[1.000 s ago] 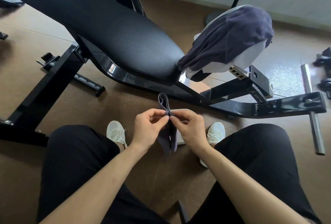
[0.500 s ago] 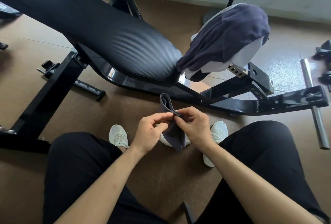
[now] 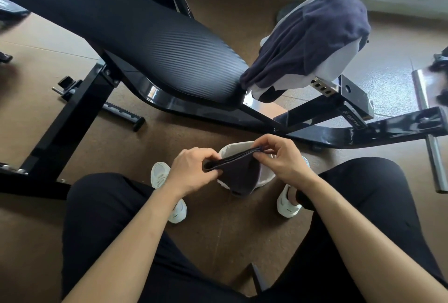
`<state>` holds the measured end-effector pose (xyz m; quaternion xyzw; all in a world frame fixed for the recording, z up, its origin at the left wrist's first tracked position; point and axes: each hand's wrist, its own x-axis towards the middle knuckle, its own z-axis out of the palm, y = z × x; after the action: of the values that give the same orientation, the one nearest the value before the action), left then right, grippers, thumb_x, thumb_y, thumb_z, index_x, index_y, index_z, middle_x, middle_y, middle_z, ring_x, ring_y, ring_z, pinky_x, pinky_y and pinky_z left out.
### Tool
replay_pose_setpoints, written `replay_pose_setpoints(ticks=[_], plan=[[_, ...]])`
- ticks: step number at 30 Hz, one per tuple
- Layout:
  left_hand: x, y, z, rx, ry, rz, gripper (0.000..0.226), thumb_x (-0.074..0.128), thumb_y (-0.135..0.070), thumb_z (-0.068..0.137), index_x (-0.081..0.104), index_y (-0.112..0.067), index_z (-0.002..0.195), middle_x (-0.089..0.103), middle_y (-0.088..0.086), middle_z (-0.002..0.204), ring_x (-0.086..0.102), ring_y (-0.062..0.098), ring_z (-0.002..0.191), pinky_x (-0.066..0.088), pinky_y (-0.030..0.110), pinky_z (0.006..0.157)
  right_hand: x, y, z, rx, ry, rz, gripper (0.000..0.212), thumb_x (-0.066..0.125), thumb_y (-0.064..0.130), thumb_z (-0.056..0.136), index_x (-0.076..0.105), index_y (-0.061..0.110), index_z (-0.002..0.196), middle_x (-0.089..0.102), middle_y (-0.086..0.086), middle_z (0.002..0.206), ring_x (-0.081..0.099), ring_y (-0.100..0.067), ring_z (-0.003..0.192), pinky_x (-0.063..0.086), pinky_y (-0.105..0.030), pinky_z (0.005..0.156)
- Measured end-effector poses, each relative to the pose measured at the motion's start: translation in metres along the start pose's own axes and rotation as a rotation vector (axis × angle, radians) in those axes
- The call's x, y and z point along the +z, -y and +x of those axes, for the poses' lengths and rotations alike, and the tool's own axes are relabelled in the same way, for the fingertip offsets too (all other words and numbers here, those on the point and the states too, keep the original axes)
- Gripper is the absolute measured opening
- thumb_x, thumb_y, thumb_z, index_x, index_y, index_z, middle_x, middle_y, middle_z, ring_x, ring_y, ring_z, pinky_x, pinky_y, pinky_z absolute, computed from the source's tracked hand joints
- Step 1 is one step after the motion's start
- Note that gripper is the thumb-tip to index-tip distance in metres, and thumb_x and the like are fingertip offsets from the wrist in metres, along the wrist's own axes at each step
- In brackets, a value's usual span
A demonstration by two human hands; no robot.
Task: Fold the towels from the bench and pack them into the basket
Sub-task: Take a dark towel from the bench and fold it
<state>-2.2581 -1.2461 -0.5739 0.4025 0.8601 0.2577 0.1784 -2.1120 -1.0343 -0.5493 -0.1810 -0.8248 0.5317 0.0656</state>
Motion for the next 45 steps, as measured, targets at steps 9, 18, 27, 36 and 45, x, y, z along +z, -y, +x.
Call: replay_pose_setpoints(ticks=[9,18,27,36,45], plan=[[-0.001,-0.002,-0.009,0.004,-0.084,-0.336,0.017,0.077,-0.016,0.088,0.073,-0.023,0.104,0.074,-0.011,0.101,0.069,0.011,0.099,0.058,0.034,0.090,-0.009,-0.013,-0.001,0.061,-0.030,-0.140,0.021,0.073,0.008,0.090,0.070,0.024,0.103,0.072,0.008,0.098,0.068,-0.006,0.095,0.055,-0.024,0.089],[0.002,-0.014,-0.002,-0.006,-0.087,-0.588,0.019,0.076,-0.014,0.090,0.072,-0.023,0.106,0.074,-0.006,0.098,0.072,0.014,0.097,0.058,0.031,0.086,0.022,0.011,-0.003,-0.079,0.106,-0.156,0.057,0.085,0.022,0.080,0.061,0.026,0.131,0.069,0.013,0.108,0.065,0.001,0.104,0.048,-0.009,0.092],[0.000,-0.007,0.000,-0.155,-0.156,-0.797,0.012,0.068,-0.016,0.097,0.074,-0.021,0.106,0.077,-0.002,0.098,0.072,0.019,0.098,0.058,0.034,0.084,0.035,0.020,0.002,-0.234,0.147,-0.227,0.047,0.071,0.013,0.092,0.054,0.034,0.131,0.065,0.013,0.111,0.065,-0.006,0.094,0.053,-0.018,0.079],[-0.005,-0.003,-0.004,-0.090,-0.010,-0.765,0.019,0.064,-0.021,0.099,0.071,-0.019,0.117,0.076,0.000,0.107,0.071,0.018,0.105,0.057,0.039,0.091,0.015,0.026,-0.004,-0.200,0.333,-0.193,0.048,0.069,0.002,0.091,0.066,0.028,0.131,0.063,0.008,0.129,0.059,-0.008,0.118,0.054,-0.026,0.092],[0.003,-0.013,-0.003,-0.074,0.228,-0.580,0.027,0.077,-0.016,0.089,0.065,-0.014,0.114,0.072,-0.003,0.105,0.068,0.004,0.102,0.058,0.034,0.089,-0.019,0.028,-0.013,-0.182,0.199,-0.044,0.059,0.069,0.001,0.092,0.055,0.025,0.144,0.062,0.005,0.129,0.059,-0.014,0.121,0.051,-0.031,0.099]])
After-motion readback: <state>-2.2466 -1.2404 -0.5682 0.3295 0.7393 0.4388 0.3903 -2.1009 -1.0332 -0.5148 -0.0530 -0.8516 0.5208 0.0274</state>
